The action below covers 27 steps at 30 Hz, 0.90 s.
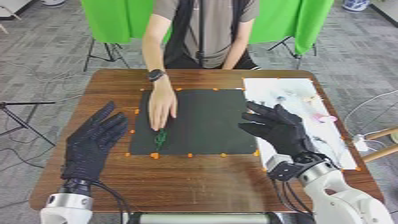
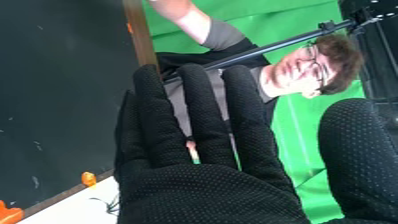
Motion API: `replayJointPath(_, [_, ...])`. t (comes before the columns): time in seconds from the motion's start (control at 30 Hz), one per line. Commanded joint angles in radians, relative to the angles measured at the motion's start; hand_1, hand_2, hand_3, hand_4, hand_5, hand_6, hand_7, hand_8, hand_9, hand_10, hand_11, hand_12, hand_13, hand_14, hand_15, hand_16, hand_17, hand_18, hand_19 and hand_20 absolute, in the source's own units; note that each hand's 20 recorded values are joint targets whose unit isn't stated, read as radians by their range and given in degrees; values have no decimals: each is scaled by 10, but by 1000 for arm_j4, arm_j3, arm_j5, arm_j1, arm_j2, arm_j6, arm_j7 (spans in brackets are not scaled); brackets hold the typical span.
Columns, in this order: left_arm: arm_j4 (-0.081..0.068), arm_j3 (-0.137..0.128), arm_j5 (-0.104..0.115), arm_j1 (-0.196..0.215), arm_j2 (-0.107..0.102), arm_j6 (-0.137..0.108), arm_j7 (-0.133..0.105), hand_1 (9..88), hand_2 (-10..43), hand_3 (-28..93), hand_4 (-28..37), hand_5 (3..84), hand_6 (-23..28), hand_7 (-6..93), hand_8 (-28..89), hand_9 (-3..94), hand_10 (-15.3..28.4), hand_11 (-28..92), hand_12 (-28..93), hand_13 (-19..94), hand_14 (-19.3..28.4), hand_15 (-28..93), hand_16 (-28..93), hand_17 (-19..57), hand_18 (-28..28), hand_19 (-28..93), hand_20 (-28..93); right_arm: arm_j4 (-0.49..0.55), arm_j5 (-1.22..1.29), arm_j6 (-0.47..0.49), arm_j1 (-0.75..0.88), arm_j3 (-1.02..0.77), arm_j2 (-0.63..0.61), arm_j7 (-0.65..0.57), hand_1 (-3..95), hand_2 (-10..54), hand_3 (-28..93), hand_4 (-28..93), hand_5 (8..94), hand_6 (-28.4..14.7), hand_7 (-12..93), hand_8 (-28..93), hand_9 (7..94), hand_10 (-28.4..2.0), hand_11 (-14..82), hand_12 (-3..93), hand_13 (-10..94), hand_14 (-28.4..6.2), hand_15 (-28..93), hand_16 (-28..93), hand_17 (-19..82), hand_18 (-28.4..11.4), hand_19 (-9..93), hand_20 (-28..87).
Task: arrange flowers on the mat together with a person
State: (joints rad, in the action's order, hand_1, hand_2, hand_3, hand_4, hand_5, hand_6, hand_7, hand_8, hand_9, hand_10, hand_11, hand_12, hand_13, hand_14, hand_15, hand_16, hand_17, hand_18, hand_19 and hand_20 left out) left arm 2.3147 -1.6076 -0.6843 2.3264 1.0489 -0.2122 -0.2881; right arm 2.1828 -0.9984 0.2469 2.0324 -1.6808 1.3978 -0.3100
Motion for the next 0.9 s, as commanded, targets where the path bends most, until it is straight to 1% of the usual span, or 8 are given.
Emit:
replayJointPath(0.03, [-6,-1,-3,10,9,7,21,235,82,783,-249,377,98,107,-100,328,196,190,74,249,198,260,-72,-89,196,502,10,12,1,-11,20,3,2,1,99,181,779,-283,470,-33,122,-136,482,-158,83,86,391,-212,129,165,61,-167,352,125])
replayJointPath(0.1, [-6,-3,-5,8,12,10,28,234,82,783,-249,377,98,108,-100,328,196,190,74,249,198,261,-72,-88,196,501,9,13,1,-15,17,5,-1,1,99,181,779,-283,470,-33,123,-136,482,-158,83,86,390,-211,128,165,61,-167,352,125])
replayJointPath(0.27, [-6,1,0,10,3,4,18,235,82,782,-249,378,97,108,-100,328,196,189,73,249,198,261,-72,-89,196,501,9,14,-1,-15,18,3,0,2,99,181,779,-283,470,-34,122,-136,483,-159,83,86,391,-211,130,166,60,-167,354,126])
replayJointPath(0.5, [-4,-3,-1,12,5,4,22,236,82,781,-249,378,98,108,-101,329,196,192,73,249,198,261,-72,-89,196,501,9,20,-4,-29,18,4,-6,6,100,180,784,-283,473,-35,124,-135,494,-162,90,89,406,-214,158,170,60,-171,380,137])
replayJointPath(0.57, [-4,1,3,13,0,2,15,235,82,782,-249,379,98,108,-101,329,196,192,73,249,199,261,-72,-89,196,501,9,20,-3,-32,16,4,-8,7,101,180,784,-283,475,-37,124,-135,497,-162,92,90,410,-213,165,170,60,-172,385,138])
replayJointPath(0.6, [-4,-2,1,12,4,5,22,235,82,782,-249,379,98,108,-101,329,196,192,73,249,199,261,-72,-89,196,501,9,23,-4,-38,20,5,-11,9,101,179,784,-283,477,-38,124,-135,498,-163,93,90,411,-212,168,169,59,-172,388,139])
replayJointPath(0.63, [-3,1,3,13,-2,0,14,235,82,782,-249,379,98,108,-101,329,196,192,73,249,199,261,-72,-89,196,501,9,22,-6,-36,18,5,-12,10,102,179,784,-283,478,-38,124,-135,499,-164,94,90,413,-213,171,168,60,-172,390,140])
replayJointPath(0.9, [-2,0,7,18,-7,-3,9,235,82,782,-249,378,98,107,-101,329,197,190,72,249,199,262,-72,-89,196,501,9,32,-19,-56,15,1,-18,5,104,178,784,-283,479,-39,125,-135,507,-169,99,91,419,-212,195,159,58,-174,406,141])
